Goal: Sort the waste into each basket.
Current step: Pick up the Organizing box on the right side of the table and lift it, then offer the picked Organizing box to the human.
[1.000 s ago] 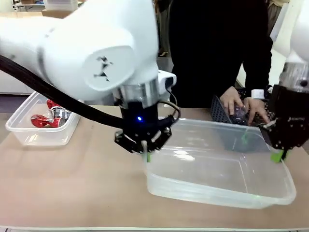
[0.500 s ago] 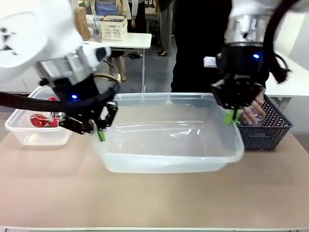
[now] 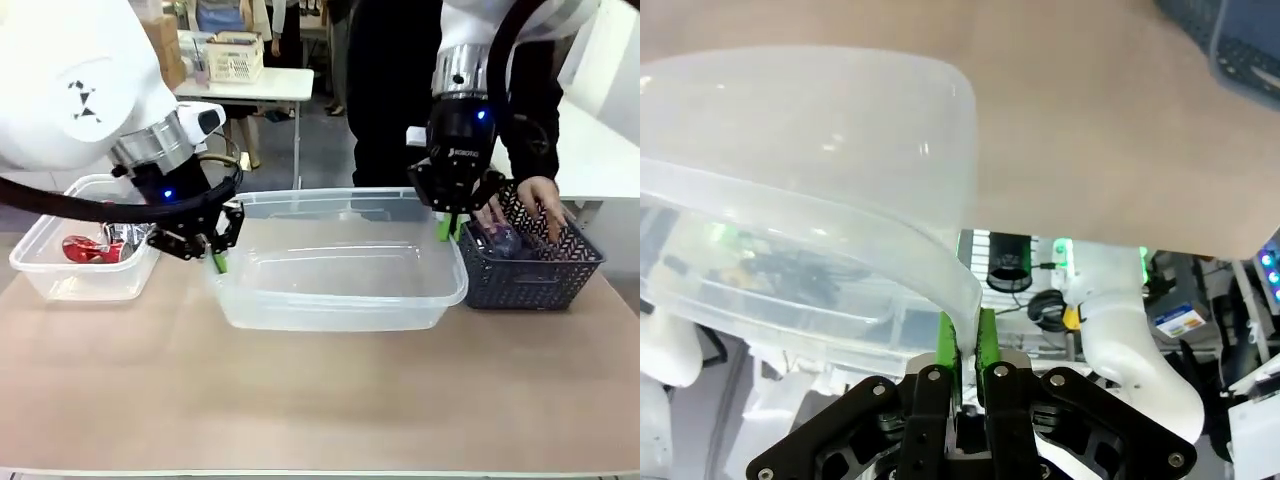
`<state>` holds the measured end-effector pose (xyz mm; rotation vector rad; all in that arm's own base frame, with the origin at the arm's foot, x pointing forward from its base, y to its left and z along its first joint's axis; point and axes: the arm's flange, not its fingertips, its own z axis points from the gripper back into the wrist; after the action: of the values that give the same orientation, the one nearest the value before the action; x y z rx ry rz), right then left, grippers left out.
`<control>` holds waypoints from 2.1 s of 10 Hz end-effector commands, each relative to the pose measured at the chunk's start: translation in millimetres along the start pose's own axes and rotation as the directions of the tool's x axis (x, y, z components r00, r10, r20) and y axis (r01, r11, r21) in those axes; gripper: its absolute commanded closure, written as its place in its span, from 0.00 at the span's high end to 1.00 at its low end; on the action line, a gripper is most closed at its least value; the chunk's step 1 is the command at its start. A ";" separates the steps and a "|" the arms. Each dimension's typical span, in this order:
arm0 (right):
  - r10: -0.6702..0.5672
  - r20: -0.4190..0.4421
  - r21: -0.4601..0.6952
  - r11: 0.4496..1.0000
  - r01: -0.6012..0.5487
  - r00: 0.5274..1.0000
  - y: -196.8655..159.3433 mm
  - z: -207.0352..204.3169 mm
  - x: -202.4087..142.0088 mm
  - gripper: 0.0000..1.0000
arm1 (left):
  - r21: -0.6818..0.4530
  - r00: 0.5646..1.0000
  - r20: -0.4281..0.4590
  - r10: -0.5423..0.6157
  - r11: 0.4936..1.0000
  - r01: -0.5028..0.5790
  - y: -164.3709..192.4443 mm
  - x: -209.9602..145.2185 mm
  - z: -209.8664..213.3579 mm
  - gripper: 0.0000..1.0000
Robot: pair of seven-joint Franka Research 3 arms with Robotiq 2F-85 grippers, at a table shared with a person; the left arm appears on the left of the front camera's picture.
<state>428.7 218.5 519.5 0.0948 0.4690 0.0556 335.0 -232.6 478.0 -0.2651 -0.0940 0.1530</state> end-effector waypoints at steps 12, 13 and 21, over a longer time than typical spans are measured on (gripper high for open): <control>0.030 -0.005 -0.025 0.999 -0.030 1.000 10.5 -5.5 -7.3 0.00 | 0.007 1.000 0.019 0.007 1.000 -0.008 7.2 -15.4 10.9 0.00; 0.030 -0.005 -0.025 0.999 -0.030 1.000 10.5 -5.5 -7.3 0.00 | 0.007 1.000 0.019 0.007 1.000 -0.008 7.2 -15.4 10.9 0.00; 0.030 -0.005 -0.025 0.999 -0.030 1.000 10.5 -5.5 -7.3 0.00 | 0.007 1.000 0.019 0.007 1.000 -0.008 7.2 -15.4 10.9 0.00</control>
<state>425.2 227.0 518.2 0.0784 0.4647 0.0794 315.2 -228.6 485.0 -0.2495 -0.0943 0.1332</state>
